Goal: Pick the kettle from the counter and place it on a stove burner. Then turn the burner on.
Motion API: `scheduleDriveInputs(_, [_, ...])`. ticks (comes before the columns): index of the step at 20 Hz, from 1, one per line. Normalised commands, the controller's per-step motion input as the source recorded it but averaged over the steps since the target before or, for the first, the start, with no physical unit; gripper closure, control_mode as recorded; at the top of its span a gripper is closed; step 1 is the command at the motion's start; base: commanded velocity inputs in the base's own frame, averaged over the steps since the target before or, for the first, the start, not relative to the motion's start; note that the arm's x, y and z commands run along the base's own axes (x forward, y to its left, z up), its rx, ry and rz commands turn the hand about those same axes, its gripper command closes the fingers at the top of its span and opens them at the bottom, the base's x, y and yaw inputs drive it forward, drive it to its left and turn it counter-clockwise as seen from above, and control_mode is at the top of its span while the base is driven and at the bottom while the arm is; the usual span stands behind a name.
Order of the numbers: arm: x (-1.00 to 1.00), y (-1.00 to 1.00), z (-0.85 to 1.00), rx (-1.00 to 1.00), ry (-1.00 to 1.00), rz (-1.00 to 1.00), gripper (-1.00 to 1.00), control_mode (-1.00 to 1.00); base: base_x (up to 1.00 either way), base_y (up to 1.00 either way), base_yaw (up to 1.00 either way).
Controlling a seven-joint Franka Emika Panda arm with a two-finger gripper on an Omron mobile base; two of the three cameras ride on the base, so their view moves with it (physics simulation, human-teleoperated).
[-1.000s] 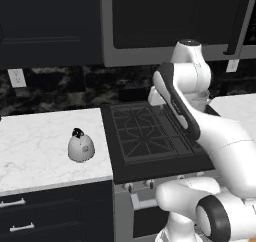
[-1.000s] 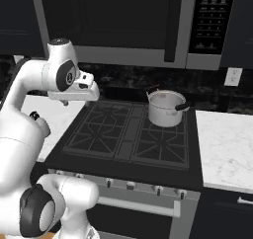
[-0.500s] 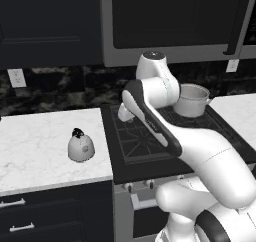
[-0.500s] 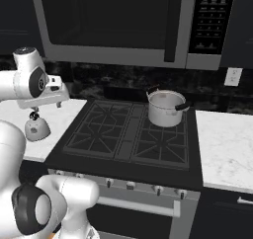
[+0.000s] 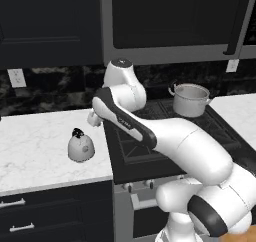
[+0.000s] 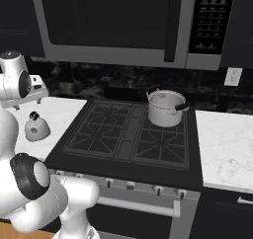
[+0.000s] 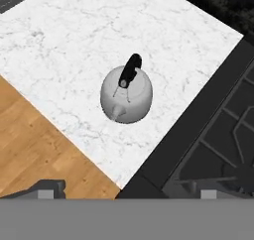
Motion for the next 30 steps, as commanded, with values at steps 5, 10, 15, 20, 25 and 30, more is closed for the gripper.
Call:
scheduleDriveInputs(5, [0.49, 0.94, -0.24, -0.09, 0.01, -0.01, -1.0, -1.0, 0.0, 0.0, 0.0])
scheduleDriveInputs(10, [0.01, 0.22, -0.51, 0.0, 0.13, -0.04, -1.0, -1.0, 0.0, 0.0, 0.0])
scheduleDriveInputs(15, [0.25, 0.02, -0.43, -0.01, 0.06, -0.27, -1.0, -1.0, 0.0, 0.0, 0.0])
scheduleDriveInputs(20, [0.27, 0.0, -0.16, -0.01, 0.0, -0.05, -1.0, -1.0, 0.0, 0.0, 0.0])
scheduleDriveInputs(25, [0.24, 0.0, -0.26, -0.03, 0.0, -0.01, -1.0, -1.0, 0.0, 0.0, 0.0])
scheduleDriveInputs(30, [0.23, 0.02, -0.22, 0.0, 0.0, -0.02, -1.0, -1.0, 0.0, 0.0, 0.0])
